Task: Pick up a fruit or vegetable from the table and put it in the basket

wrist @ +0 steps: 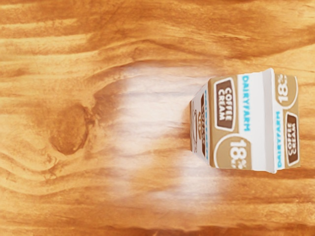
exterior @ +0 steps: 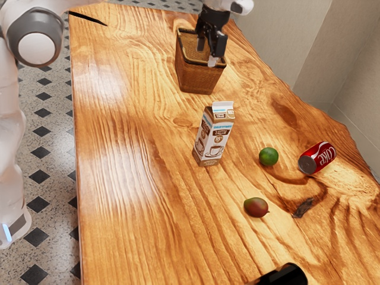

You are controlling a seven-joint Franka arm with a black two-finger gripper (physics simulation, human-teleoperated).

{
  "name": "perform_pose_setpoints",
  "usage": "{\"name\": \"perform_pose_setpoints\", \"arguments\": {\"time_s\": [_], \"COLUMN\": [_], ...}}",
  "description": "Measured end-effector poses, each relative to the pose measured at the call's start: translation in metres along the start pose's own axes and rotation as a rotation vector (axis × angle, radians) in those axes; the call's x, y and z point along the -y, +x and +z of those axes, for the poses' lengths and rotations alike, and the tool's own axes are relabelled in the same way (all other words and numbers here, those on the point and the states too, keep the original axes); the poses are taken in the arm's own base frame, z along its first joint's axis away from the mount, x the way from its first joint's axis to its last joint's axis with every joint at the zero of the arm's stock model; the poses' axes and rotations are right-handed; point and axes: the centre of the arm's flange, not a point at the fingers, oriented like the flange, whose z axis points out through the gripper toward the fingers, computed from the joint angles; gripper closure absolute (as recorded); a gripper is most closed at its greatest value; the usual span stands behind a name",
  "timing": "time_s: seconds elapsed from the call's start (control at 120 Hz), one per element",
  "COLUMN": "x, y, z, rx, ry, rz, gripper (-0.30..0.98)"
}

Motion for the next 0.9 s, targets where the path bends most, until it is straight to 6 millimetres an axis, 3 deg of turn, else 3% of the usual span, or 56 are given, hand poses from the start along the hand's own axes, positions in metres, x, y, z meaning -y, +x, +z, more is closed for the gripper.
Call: {"name": "perform_pose_setpoints", "arguments": {"time_s": [0.233,0.258,0.3,0.325,0.342,0.392,0.425,0.458,0.5,0.533,0.592,0.633,0.667,0.725,0.9], "x": [0.098,0.107,0.121,0.131,0.139,0.165,0.165,0.145,0.091,0.022,-0.123,-0.188,-0.209,-0.223,-0.289], "y": [-0.017,-0.025,-0.051,-0.064,-0.068,-0.067,-0.064,-0.053,-0.027,-0.007,0.009,0.017,0.03,0.05,0.065], "z": [-0.001,-0.022,-0.093,-0.118,-0.125,-0.119,-0.115,-0.112,-0.102,-0.088,-0.06,-0.034,-0.009,0.024,0.073], "rx": [-0.034,-0.072,-0.214,-0.263,-0.272,-0.249,-0.237,-0.23,-0.214,-0.192,-0.153,-0.128,-0.103,-0.071,-0.072], "ry": [0.035,0.043,0.093,0.12,0.134,0.16,0.166,0.163,0.144,0.121,0.097,0.098,0.105,0.115,0.078], "rz": [-0.075,-0.086,-0.112,-0.133,-0.149,-0.19,-0.182,-0.13,-0.01,0.134,0.41,0.526,0.56,0.582,0.704], "gripper": [0.02,0.02,0.02,0.02,0.02,0.02,0.02,0.02,0.02,0.02,0.02,0.02,0.02,0.02,0.02]}}
